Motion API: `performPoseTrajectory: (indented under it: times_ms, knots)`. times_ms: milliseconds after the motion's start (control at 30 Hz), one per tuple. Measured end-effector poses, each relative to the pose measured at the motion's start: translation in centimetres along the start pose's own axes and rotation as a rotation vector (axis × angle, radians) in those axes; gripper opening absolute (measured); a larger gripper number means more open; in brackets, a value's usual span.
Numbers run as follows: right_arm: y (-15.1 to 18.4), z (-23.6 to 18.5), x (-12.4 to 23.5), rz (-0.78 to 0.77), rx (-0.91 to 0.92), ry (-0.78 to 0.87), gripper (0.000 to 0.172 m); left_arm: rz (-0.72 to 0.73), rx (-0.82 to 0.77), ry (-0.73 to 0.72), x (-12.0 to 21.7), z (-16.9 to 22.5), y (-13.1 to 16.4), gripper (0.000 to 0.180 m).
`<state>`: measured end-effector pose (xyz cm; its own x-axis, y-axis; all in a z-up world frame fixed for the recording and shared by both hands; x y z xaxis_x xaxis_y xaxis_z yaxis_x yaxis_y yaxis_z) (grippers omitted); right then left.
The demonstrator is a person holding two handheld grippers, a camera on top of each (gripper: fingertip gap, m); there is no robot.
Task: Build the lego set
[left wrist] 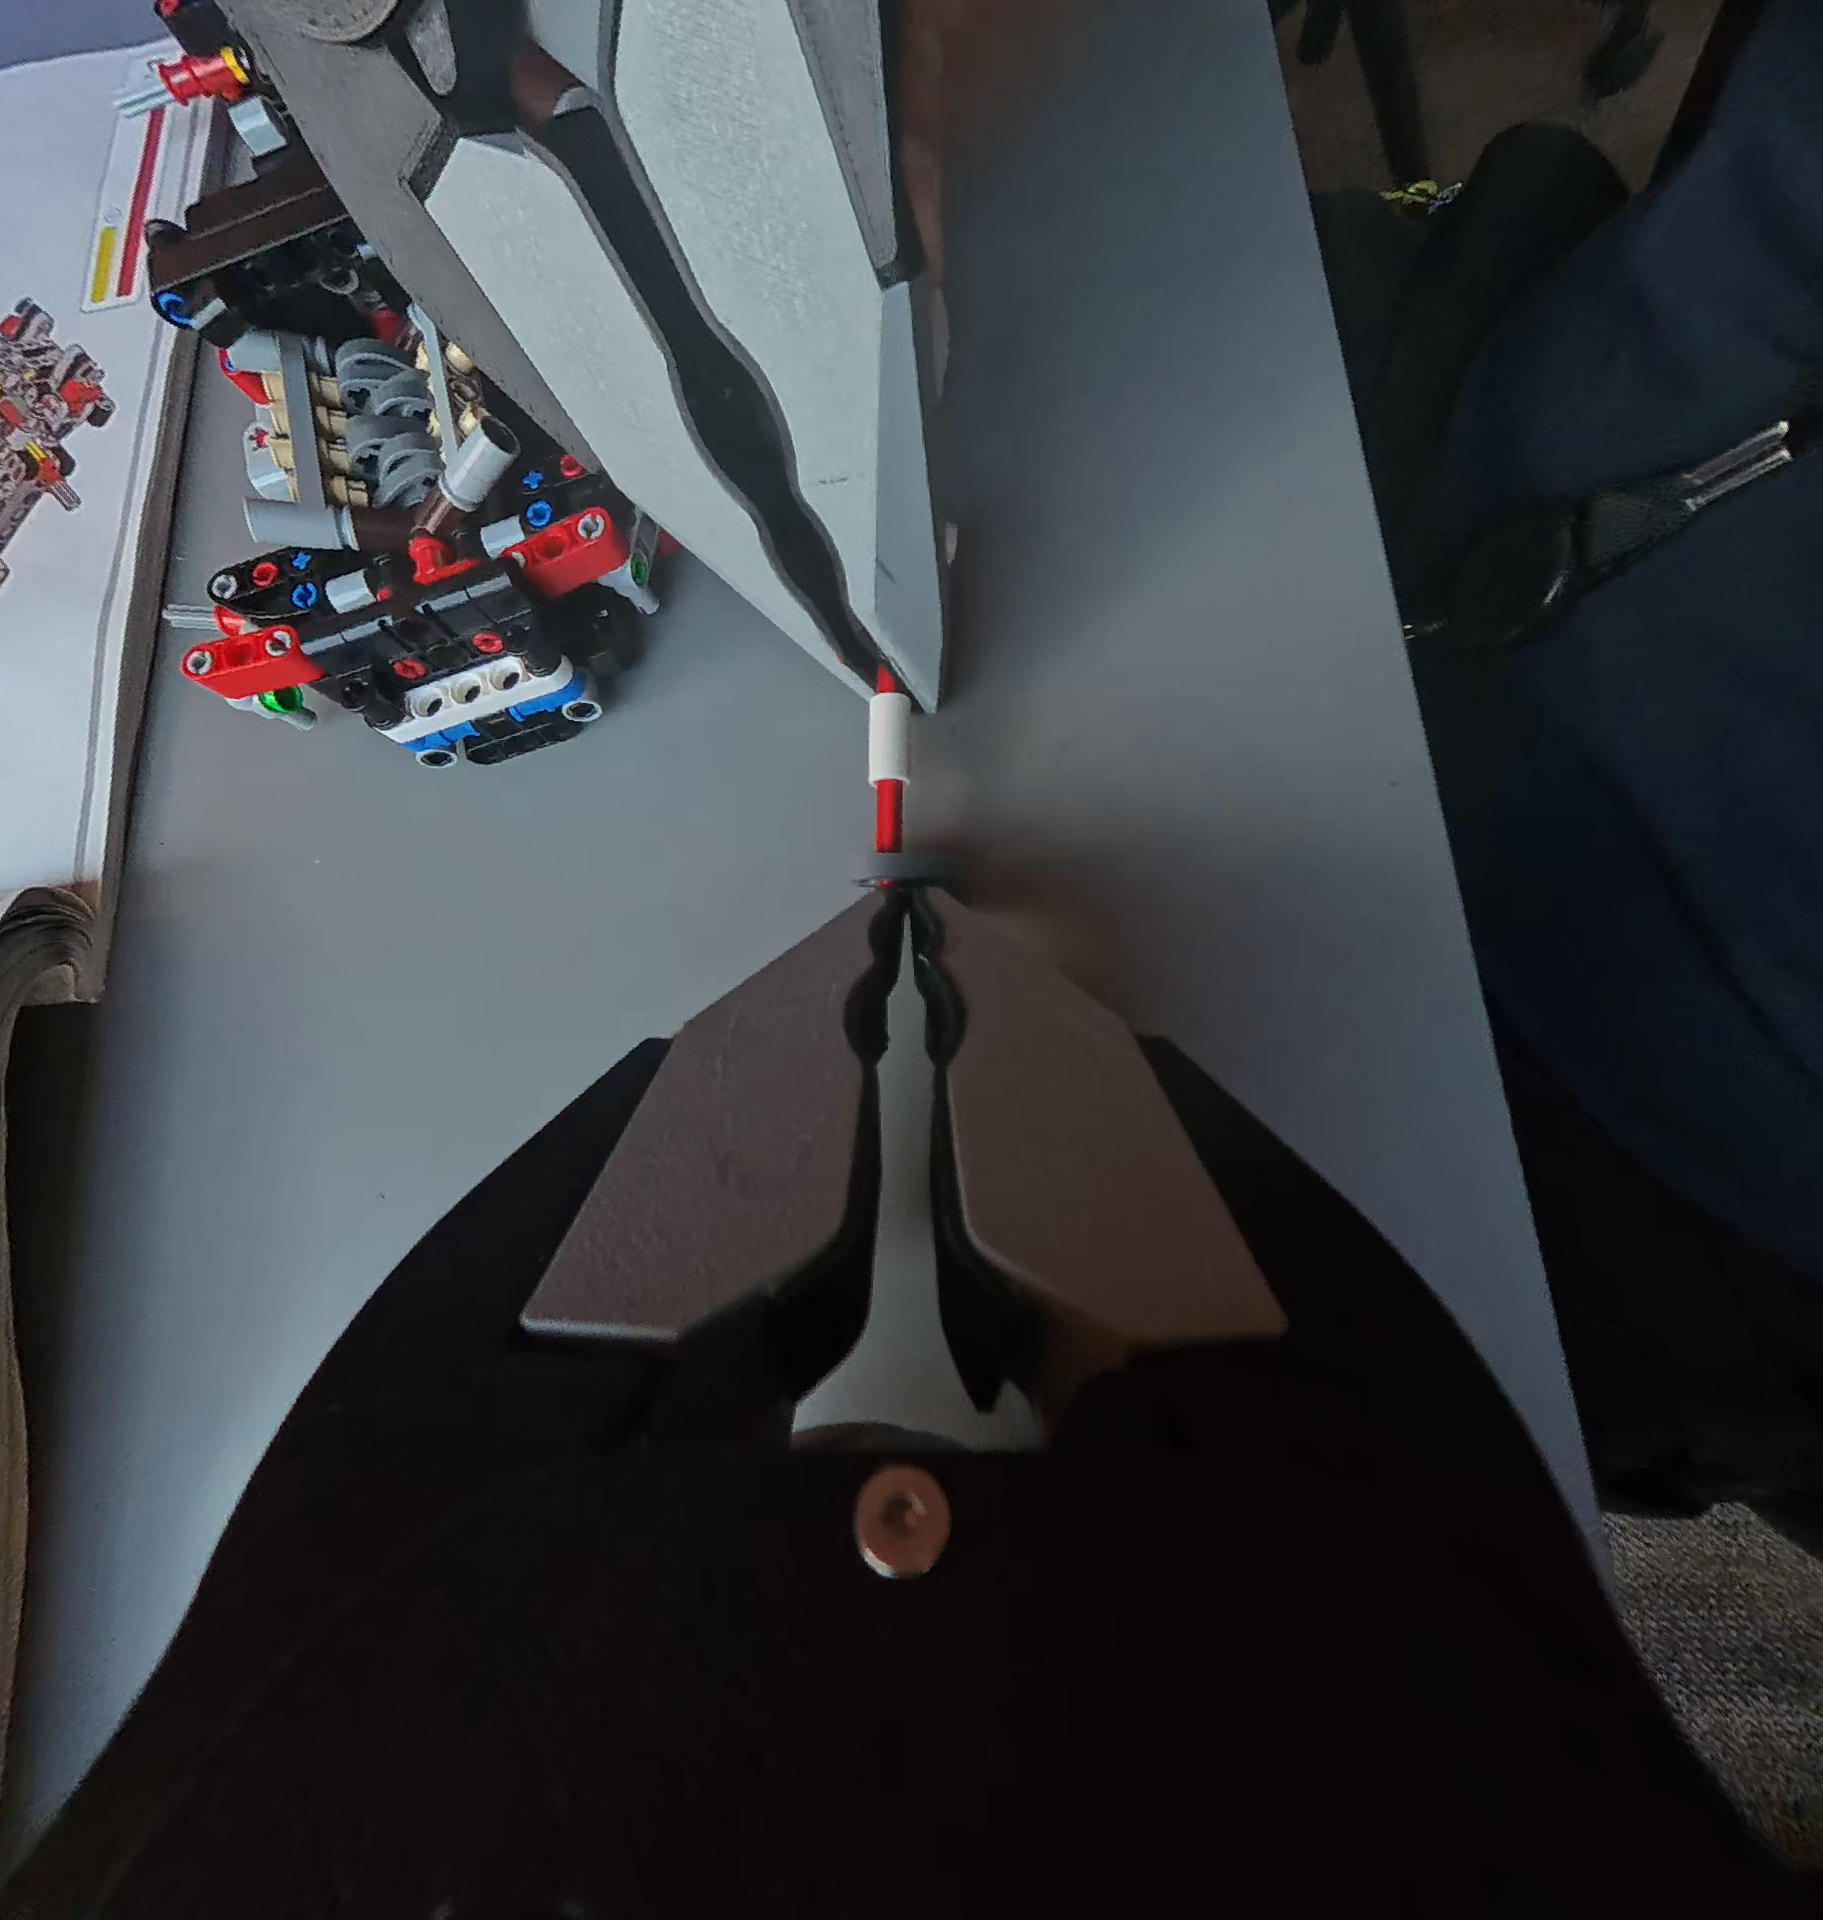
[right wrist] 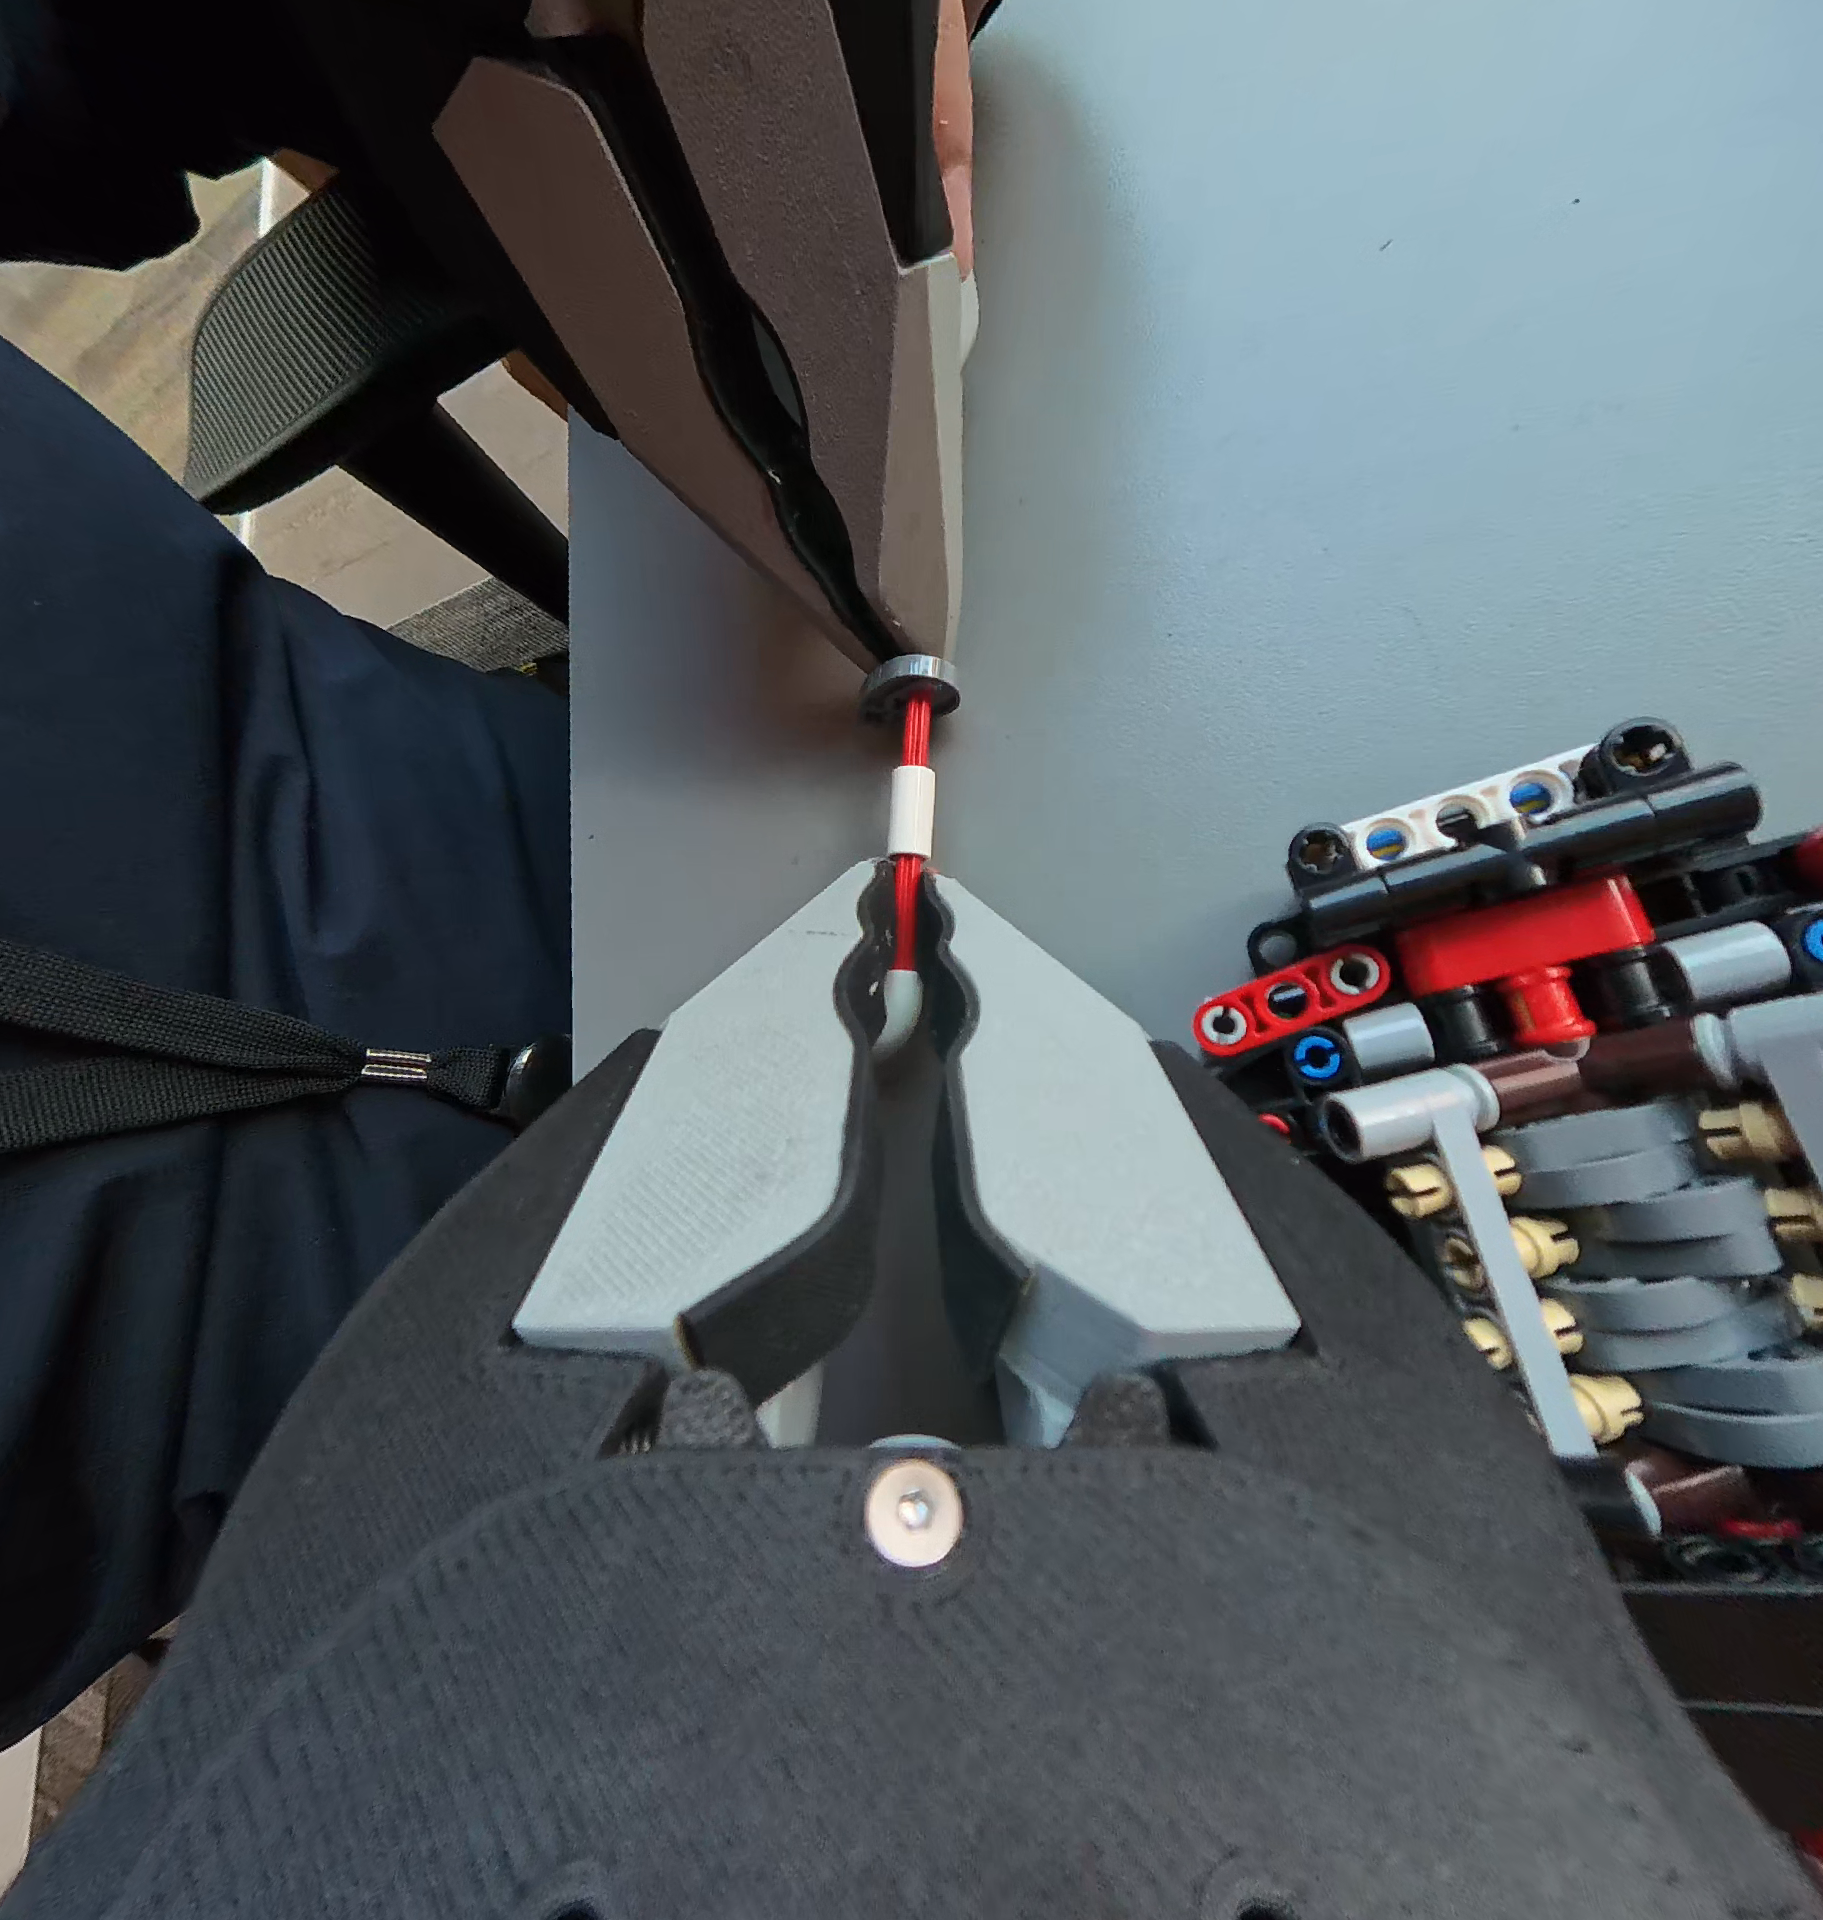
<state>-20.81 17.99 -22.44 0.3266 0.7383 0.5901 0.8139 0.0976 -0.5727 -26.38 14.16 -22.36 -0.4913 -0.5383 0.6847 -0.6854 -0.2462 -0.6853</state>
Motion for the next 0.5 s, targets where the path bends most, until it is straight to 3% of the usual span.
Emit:
performPoseTrajectory:
  times_ms: [500]
  knots:
    - [-0.02, 0.0, -0.05, 0.011, 0.001, 0.012, 0.002, -0.034, -0.004, 0.004, -0.04, 0.0, -0.07, 0.0]
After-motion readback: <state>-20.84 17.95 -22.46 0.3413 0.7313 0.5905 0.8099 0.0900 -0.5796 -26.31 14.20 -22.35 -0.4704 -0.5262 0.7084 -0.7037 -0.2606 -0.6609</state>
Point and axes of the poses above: each gripper's, where its closed fingertips meet, x back along the fingers, y out of its underside, z = x × y across the jaws, the point moved 3 cm from there along x, back along the fingers, and after that the axes turned 11 degrees about -y, right-handed, at the moved point
